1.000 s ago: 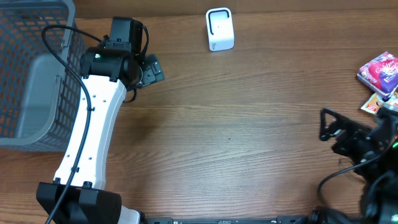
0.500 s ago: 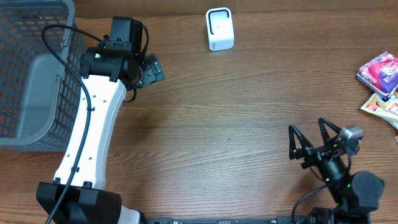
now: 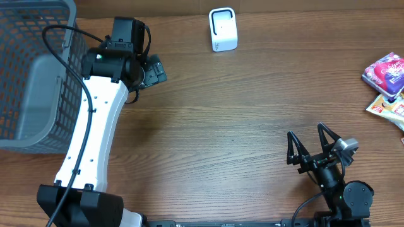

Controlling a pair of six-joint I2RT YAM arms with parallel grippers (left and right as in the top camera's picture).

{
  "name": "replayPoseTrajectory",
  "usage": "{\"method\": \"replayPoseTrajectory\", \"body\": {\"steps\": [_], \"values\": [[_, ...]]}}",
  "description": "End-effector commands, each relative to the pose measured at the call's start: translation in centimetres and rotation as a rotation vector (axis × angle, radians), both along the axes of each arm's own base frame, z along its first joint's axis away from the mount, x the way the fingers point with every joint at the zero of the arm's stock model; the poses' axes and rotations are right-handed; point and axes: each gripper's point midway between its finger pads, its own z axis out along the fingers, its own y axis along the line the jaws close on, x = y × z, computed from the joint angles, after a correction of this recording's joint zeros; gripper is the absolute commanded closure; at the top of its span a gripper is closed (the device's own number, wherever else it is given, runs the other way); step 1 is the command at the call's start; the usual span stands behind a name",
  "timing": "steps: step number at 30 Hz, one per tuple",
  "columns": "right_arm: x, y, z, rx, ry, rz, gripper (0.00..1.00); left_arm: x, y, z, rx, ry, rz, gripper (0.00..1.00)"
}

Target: Scan the item barcode

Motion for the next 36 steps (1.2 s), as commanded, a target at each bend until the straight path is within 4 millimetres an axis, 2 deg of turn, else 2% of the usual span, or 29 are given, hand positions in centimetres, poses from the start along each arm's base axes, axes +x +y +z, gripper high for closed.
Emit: {"method": "replayPoseTrajectory", "body": {"steps": [1,6,14,24,36], "values": [[0.3,-0.9,-0.4,-0.031,-0.013,-0.057,0.00,0.2,0.4,0.0,0.004,-0.004,0.029,0.00],[0.5,-1.0,-2.1,-0.085,0.023,-0.063,0.00,0.2,0.4,0.0,0.004,-0.004,0.029,0.00],[0.5,-1.0,-2.1,-0.228,-0.019,-0.066,0.00,0.2,0.4,0.0,0.004,-0.004,0.029,0.00],[0.6,-1.4,-2.2,-0.329,-0.041,-0.090,0.00,0.2,0.4,0.0,0.004,-0.004,0.029,0.00],[0.7,-1.7,-2.3,-0.328,-0.033,-0.110,0.00,0.2,0.4,0.0,0.004,-0.004,0.029,0.00]]}}
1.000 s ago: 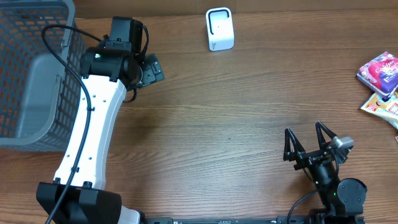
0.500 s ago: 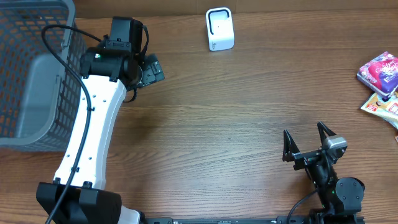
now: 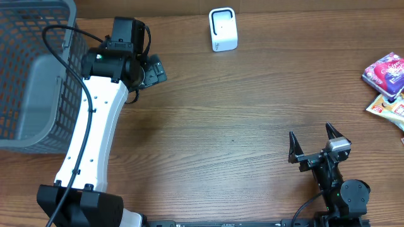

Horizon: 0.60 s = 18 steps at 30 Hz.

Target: Scan the item barcode

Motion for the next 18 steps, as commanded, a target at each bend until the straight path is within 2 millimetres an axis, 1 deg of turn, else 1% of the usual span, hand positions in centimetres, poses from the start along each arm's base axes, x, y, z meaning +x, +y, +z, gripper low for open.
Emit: {"method": "replayPoseTrajectory", "body": {"steps": [1,5,9,18], "values": [[0.0,-0.2,-0.2,-0.009,-0.004,-0.012,0.00,0.2,0.4,0.0,0.004,-0.004,0.028,0.00],[0.1,-0.3,-0.3,-0.005,-0.001,-0.017,0.00,0.2,0.4,0.0,0.004,-0.004,0.028,0.00],[0.2,-1.1,-0.4,0.066,0.018,-0.068,0.00,0.2,0.4,0.0,0.004,-0.004,0.028,0.00],[0.3,-1.5,-0.5,0.064,0.021,-0.093,0.00,0.2,0.4,0.0,0.004,-0.004,0.028,0.00]]}}
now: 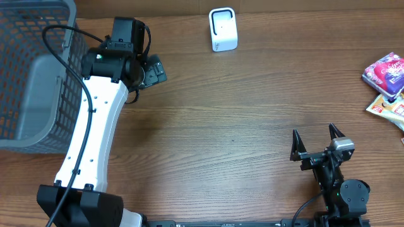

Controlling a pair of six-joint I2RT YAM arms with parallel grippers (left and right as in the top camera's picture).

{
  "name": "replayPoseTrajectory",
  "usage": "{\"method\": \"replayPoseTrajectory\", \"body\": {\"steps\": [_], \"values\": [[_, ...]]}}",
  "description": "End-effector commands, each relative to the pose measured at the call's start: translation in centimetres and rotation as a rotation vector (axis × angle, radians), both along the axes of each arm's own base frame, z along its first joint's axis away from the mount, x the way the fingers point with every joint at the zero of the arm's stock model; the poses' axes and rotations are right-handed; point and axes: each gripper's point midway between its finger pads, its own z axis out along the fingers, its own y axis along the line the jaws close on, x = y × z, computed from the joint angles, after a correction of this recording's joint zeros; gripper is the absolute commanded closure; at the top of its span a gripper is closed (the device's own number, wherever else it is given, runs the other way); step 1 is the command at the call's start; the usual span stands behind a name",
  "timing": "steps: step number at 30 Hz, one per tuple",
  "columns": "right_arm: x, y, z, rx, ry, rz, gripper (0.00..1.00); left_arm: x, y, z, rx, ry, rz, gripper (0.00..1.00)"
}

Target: Scan the item barcode

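The white barcode scanner [223, 29] stands upright at the table's far edge, near the middle. Two packets lie at the right edge, a pink and purple packet [384, 70] and below it an orange and red packet [386, 104]. My right gripper [315, 137] is at the front right, open and empty, well short of the packets. My left gripper [153, 69] is at the far left beside the basket; its fingers are dark and mostly under the wrist, so their state does not show.
A grey mesh basket [28, 69] fills the far left corner. The white left arm [88, 139] runs along the basket's right side from the front edge. Bare wooden table [233, 126] lies between scanner, arms and packets.
My right gripper has shifted slightly right and toward the front edge, still open and empty. The left arm, the scanner and the packets have not moved.
My right gripper first stood open at the front right, its fingers leaning left. Then it sat a little farther right with the fingers spread wider and squarer. Now it is slightly farther right again. Nothing else has changed.
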Motion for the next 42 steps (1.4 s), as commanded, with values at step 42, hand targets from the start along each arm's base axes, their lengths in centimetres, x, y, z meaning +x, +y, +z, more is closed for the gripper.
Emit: {"method": "replayPoseTrajectory", "body": {"steps": [42], "values": [[0.02,-0.17,-0.14,-0.083,-0.019,-0.009,0.00,0.18,0.37,-0.02,0.004,-0.004,0.029,0.00]]}}
